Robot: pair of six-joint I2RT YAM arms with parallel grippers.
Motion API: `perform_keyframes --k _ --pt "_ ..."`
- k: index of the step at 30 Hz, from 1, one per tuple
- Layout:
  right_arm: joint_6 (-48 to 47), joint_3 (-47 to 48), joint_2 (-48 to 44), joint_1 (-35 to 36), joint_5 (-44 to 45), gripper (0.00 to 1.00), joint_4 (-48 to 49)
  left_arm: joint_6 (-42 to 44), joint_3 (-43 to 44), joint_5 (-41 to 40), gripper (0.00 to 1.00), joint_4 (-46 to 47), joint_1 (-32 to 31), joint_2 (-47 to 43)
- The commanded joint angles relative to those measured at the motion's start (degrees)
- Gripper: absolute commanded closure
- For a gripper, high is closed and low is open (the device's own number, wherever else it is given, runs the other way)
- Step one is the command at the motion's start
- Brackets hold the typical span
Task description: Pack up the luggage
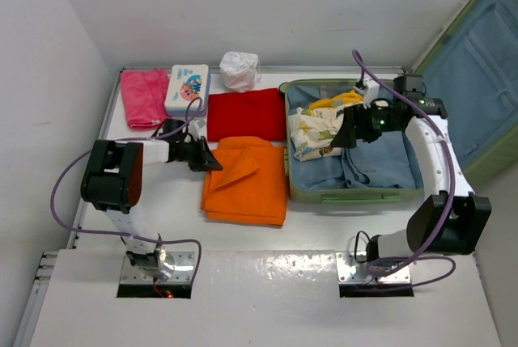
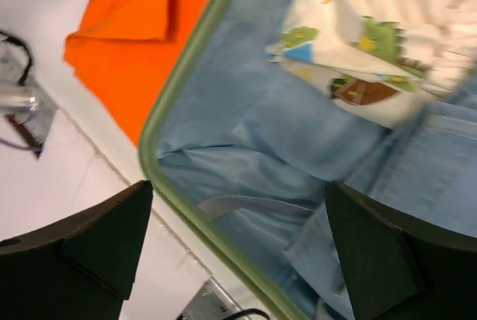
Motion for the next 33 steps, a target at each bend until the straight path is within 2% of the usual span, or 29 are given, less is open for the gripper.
perform_keyframes --k 1,2,4,5,7,11,17,20,26,33 --pt "4.8 -2.6 -1.0 3.8 -4.1 0.04 3.6 2.8 -0.9 -7.2 1.0 -1.8 5.7 -0.1" --pt "5.7 -3.0 -1.0 7.7 -4.0 0.04 6.0 3.4 -0.9 -7.8 1.0 -2.8 7.3 -1.1" --pt "7.6 -4.5 -0.8 10.4 -3.3 0.05 9.7 5.9 -1.5 -8.5 1.0 -5.1 10.7 -3.1" --pt "11.8 -4.9 -0.3 14.3 -3.0 0.05 12.8 7.0 -2.1 -9.1 1.0 -6.2 13.6 -5.1" --pt "16.0 -5.9 0.3 16.9 -1.1 0.05 16.9 9.2 -2.2 -9.6 1.0 -9.3 16.3 -6.7" --pt "26.3 -4.3 7.0 26.5 1.5 0.06 24.0 13.2 -2.2 -10.1 1.0 -12.9 22.4 -8.2" --pt "42.7 3.6 19.2 36.8 9.4 0.07 31.3 14.6 -2.8 -10.7 1.0 -14.0 24.9 -8.7" --pt "46.5 9.5 29.6 40.2 12.7 0.07 32.4 15.2 -2.8 -11.4 1.0 -14.5 24.9 -8.2" --pt "48.7 20.9 41.9 43.4 24.5 0.06 28.2 15.2 -2.8 -12.7 1.0 -14.5 25.5 -8.2" --pt "45.5 20.8 47.6 45.9 26.5 0.06 30.0 14.5 -2.8 -13.4 1.0 -14.5 25.5 -6.8"
